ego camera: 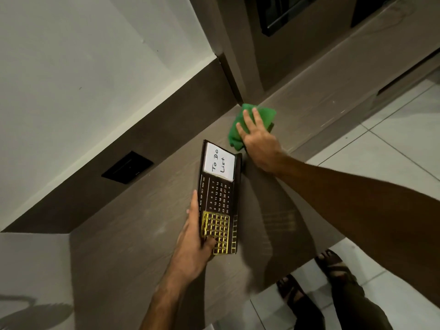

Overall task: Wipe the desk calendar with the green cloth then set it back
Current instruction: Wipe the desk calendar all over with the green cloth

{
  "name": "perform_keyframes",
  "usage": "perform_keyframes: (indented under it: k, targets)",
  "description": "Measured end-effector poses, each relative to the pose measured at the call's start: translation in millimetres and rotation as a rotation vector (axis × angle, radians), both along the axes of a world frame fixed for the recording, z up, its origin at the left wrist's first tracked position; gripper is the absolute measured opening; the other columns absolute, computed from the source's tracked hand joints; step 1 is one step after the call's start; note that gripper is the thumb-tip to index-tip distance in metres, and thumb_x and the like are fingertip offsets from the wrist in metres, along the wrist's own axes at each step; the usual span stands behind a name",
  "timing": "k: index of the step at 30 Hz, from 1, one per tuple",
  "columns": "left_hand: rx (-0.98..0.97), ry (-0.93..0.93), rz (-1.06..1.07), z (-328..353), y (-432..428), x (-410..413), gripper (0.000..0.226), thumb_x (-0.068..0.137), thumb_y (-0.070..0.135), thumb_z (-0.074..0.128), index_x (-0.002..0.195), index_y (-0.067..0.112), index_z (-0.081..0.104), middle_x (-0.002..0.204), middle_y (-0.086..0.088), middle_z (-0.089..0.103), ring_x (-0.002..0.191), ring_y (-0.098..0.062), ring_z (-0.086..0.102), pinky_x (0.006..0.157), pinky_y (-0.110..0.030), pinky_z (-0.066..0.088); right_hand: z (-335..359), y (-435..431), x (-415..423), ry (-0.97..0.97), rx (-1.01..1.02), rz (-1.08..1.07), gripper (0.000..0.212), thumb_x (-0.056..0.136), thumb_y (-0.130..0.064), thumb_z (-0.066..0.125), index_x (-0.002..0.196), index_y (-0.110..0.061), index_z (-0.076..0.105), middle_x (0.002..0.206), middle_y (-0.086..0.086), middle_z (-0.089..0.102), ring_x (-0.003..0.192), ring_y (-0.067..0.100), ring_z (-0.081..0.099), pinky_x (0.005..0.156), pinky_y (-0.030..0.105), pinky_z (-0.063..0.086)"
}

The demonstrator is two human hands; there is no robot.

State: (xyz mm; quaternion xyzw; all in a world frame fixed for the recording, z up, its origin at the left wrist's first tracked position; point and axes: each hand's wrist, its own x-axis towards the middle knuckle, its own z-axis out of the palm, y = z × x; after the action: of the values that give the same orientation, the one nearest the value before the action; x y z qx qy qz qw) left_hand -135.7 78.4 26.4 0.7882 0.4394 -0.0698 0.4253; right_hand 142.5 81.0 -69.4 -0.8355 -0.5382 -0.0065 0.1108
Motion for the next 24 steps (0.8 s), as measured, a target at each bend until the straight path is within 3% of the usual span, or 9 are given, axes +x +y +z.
perform_keyframes:
  k: [3,10,16,19,24]
  targets:
    - [0.003,0.003,-0.001,0.5,1.2,0.7,0.112,0.09,-0.008,0.059,0.156,0.043,-0.017,0.17,0.007,0.017,0.151,-0.012,0.026,0.12,-0.057,0.032,8.5,3.9,-1.4,0.041,0.043,-0.046,0.071,0.09,-0.005,0.055,0.152,-0.011,0.02,0.159,0.024,0.009,0.143,0.046,0.007,0.103,0.053,0.041]
    - [0.039,0.012,-0.02,-3.6,3.3,-1.2,0.115,0.09,-0.005,0.061,0.154,0.047,-0.019,0.173,0.007,0.011,0.16,-0.025,0.015,0.122,-0.066,0.03,-20.8,-53.6,-74.6,0.271,-0.001,0.086,0.073,0.087,-0.003,0.04,0.154,-0.014,0.013,0.162,0.01,-0.004,0.146,0.032,-0.014,0.103,0.044,0.044]
    - [0.028,0.005,-0.022,-4.0,2.8,-1.8,0.114,0.091,-0.003,0.06,0.153,0.051,-0.019,0.173,0.008,0.01,0.16,-0.026,0.014,0.121,-0.068,0.029,-29.1,-86.4,-94.0,0.231,-0.116,0.273,0.08,0.089,-0.002,0.053,0.154,-0.019,0.009,0.162,0.005,-0.008,0.145,0.031,-0.018,0.095,0.045,0.05]
    - [0.007,-0.025,-0.021,-3.3,2.5,-2.3,0.109,0.093,0.004,0.06,0.153,0.05,-0.017,0.167,0.016,0.012,0.154,-0.015,0.021,0.121,-0.06,0.033,-20.9,-56.9,-60.4,0.157,-0.101,0.199,0.071,0.094,-0.004,0.047,0.154,-0.016,0.01,0.162,0.007,-0.006,0.145,0.033,-0.016,0.101,0.049,0.045]
    - [0.001,-0.016,-0.006,-2.9,1.7,-1.0,0.112,0.091,-0.003,0.06,0.151,0.052,-0.018,0.165,0.016,0.017,0.153,-0.016,0.025,0.12,-0.058,0.034,-7.7,-22.1,-39.3,0.101,-0.054,0.121,0.074,0.09,-0.004,0.056,0.152,-0.01,0.016,0.162,0.01,0.006,0.146,0.036,-0.006,0.108,0.048,0.038]
